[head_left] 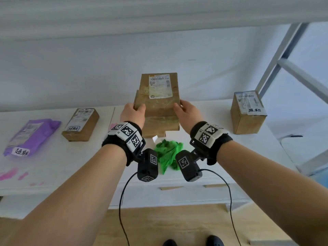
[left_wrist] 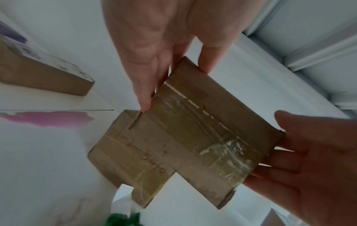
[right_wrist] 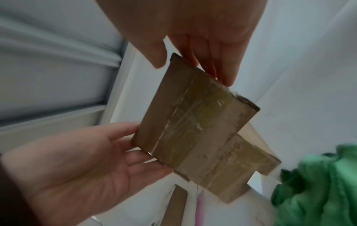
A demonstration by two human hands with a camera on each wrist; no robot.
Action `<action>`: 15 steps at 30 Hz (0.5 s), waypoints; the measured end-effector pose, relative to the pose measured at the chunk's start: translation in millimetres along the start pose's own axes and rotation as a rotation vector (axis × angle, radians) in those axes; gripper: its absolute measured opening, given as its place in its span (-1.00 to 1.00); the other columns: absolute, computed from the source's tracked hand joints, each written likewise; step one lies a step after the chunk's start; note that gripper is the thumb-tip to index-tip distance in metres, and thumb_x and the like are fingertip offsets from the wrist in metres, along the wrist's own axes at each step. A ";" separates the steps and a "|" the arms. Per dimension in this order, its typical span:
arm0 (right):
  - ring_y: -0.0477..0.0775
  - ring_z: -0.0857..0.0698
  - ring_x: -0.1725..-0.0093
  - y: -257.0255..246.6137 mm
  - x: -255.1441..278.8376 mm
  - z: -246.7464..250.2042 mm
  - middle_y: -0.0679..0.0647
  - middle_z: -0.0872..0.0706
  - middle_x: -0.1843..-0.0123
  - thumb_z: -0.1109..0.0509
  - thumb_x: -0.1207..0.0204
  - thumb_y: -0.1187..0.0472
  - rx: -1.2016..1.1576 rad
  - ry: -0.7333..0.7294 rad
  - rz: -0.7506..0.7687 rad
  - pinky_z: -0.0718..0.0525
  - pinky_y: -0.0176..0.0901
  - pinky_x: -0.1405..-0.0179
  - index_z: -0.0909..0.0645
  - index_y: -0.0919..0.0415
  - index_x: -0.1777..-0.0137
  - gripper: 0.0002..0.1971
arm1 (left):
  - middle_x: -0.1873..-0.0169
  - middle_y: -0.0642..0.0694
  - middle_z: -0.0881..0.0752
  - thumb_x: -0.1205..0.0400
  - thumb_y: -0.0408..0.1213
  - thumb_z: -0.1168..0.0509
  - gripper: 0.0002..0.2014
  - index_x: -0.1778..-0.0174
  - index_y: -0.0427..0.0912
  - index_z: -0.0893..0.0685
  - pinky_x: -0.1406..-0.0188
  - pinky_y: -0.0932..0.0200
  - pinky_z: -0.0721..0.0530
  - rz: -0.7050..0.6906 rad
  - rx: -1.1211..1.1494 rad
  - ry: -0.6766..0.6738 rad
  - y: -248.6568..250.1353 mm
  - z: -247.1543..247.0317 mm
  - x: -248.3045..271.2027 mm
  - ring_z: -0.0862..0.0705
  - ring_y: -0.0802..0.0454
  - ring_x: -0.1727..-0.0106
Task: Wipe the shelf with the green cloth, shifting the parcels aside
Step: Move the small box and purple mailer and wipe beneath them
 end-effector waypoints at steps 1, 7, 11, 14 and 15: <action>0.13 -0.68 -0.23 5.7 -0.5 9.1 0.12 -0.71 -0.26 -0.13 -0.69 0.06 -0.021 0.028 -0.011 -0.55 -0.24 -0.03 -0.51 0.21 -0.42 -0.61 | 0.10 -0.16 -0.65 -0.69 -0.07 -0.15 -0.63 -0.24 -0.29 -0.57 0.05 0.06 -0.60 -0.018 0.020 -0.025 6.7 -8.1 1.2 -0.62 -0.15 0.07; 0.06 -0.66 -0.01 53.1 -2.8 75.3 0.12 -0.74 -0.16 -0.15 -0.67 0.13 0.007 0.158 -0.102 -0.53 -0.21 0.02 -0.57 0.22 -0.34 -0.66 | 0.29 -0.06 -0.60 -0.64 -0.09 -0.23 -0.75 -0.03 -0.22 -0.61 -0.01 -0.08 -0.76 -0.031 0.104 -0.230 43.7 -80.9 20.0 -0.63 -0.11 0.17; 0.06 -0.59 0.10 96.1 -6.3 98.6 0.02 -0.67 0.14 -0.12 -0.68 0.14 0.072 0.122 -0.196 -0.51 -0.19 0.14 -0.59 0.21 -0.13 -0.75 | 0.41 -0.06 -0.51 -0.64 -0.17 -0.21 -0.73 0.40 -0.04 -0.43 -0.12 -0.19 -0.73 0.036 0.064 -0.359 48.1 -132.0 32.3 -0.63 -0.17 0.17; 0.09 -0.52 0.18 127.3 -11.6 107.7 -0.06 -0.48 0.37 -0.12 -0.68 0.16 0.112 0.101 -0.269 -0.38 -0.27 0.41 -0.50 0.22 0.08 -0.81 | 0.38 -0.06 -0.54 -0.64 -0.19 -0.21 -0.80 0.32 -0.07 -0.50 -0.19 -0.17 -0.71 0.064 0.021 -0.442 48.6 -164.8 36.0 -0.63 -0.17 0.13; 0.08 -0.52 0.20 135.9 -13.9 109.4 -0.05 -0.46 0.37 -0.12 -0.68 0.16 0.114 0.091 -0.284 -0.36 -0.30 0.44 -0.50 0.23 0.09 -0.80 | 0.37 -0.07 -0.55 -0.64 -0.20 -0.21 -0.83 0.28 -0.09 -0.52 -0.19 -0.16 -0.71 0.072 0.010 -0.461 48.3 -174.3 36.4 -0.63 -0.17 0.13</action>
Point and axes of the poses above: each hand's wrist, its own x-axis away from the middle knuckle, its own z-axis out of the back of the hand, y = z × x, the point moved 8 cm from there along -x, towards the middle knuckle
